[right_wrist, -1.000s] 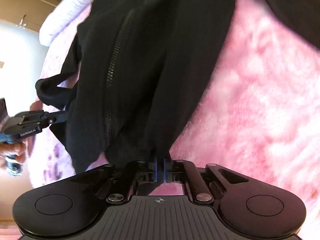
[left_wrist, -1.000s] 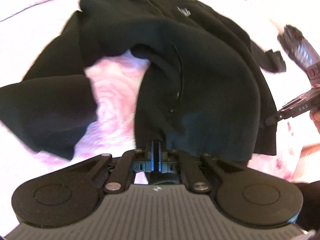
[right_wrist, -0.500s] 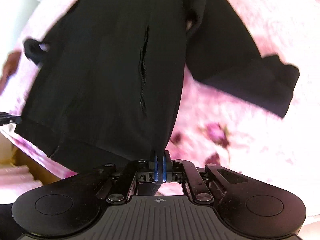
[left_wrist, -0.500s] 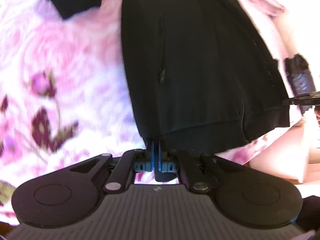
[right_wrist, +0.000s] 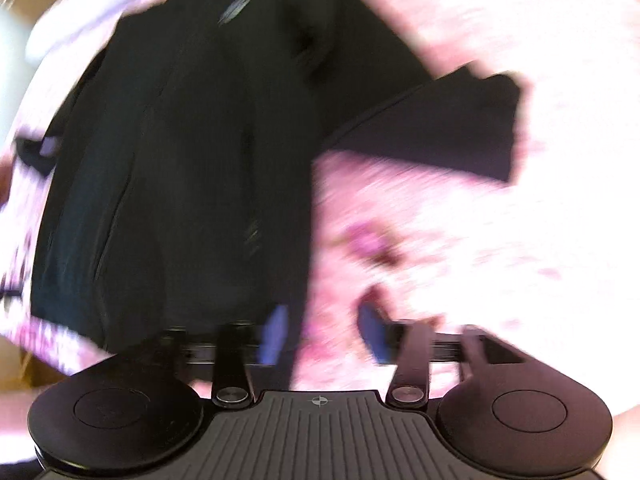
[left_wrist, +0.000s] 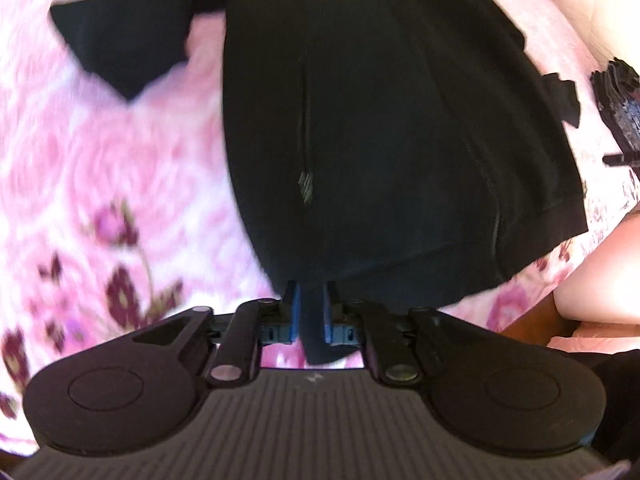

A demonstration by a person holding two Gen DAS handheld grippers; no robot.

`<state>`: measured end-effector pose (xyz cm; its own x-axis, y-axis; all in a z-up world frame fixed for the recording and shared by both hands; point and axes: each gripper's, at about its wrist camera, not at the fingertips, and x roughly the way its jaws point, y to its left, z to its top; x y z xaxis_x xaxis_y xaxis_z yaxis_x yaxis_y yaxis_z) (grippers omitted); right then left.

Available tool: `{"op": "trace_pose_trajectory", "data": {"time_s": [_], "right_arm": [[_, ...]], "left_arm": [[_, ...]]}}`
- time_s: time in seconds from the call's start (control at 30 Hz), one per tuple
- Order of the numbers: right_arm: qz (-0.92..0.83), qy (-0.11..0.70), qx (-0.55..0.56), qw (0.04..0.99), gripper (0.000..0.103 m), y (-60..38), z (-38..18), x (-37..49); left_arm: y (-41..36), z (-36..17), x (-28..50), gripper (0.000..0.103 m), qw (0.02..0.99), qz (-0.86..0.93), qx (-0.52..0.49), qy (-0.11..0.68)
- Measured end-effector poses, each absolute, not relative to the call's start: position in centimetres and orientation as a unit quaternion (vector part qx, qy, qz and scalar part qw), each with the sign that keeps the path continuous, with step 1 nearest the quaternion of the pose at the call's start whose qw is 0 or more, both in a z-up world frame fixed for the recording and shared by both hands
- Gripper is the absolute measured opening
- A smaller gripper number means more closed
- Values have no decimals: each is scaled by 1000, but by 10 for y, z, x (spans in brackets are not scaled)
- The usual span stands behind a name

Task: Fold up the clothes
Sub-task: 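Lift and spread the jacket flat on the bed with both grippers, then open both grippers and release the jacket laid flat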

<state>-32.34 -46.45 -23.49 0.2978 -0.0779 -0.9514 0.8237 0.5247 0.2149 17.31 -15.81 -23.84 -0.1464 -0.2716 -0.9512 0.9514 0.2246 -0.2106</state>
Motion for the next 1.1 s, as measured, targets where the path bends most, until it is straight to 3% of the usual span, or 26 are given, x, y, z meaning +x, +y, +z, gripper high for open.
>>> {"op": "trace_pose_trajectory", "data": {"time_s": [0.13,0.3,0.5,0.53,0.57,0.63,0.67,0.73,0.9,1.0,1.03,1.07,1.1], "right_arm": [[-410,429,401,698,63,-504,-217,-347],[-461,391,409,684,64,-569,-241,-349],[-403,448,374,705,64,-629,-302,-352],[-380,443,396,709,51,-636,-311,-356],[-355,434,421,713,22,-644,-319,-360],[-315,443,411,732,8,-652,-314,-362],[-293,443,397,749,7,-656,-301,-364],[-252,435,351,790,7,-666,-266,-370],[-236,350,98,901,7,-691,-141,-411],[-268,318,-43,908,8,-693,-110,-460],[-285,329,-65,898,11,-696,-114,-472],[-313,359,-66,877,24,-701,-125,-482],[-341,379,-49,859,30,-704,-136,-492]], "left_arm": [[-197,-229,167,16,570,-566,319,503],[-255,-215,127,16,562,-612,315,459],[-312,-217,43,16,562,-620,321,443],[-319,-220,29,16,566,-613,318,450],[-329,-223,11,16,567,-609,315,457],[-351,-223,-24,16,564,-612,307,462],[-362,-224,-42,16,562,-614,303,465],[-387,-219,-76,16,552,-634,287,459],[-453,-203,-153,16,509,-695,272,429],[-477,-202,-181,16,480,-717,282,420],[-482,-201,-189,17,472,-722,286,418],[-484,-202,-193,17,467,-723,292,416],[-486,-203,-197,17,465,-723,298,414]]}}
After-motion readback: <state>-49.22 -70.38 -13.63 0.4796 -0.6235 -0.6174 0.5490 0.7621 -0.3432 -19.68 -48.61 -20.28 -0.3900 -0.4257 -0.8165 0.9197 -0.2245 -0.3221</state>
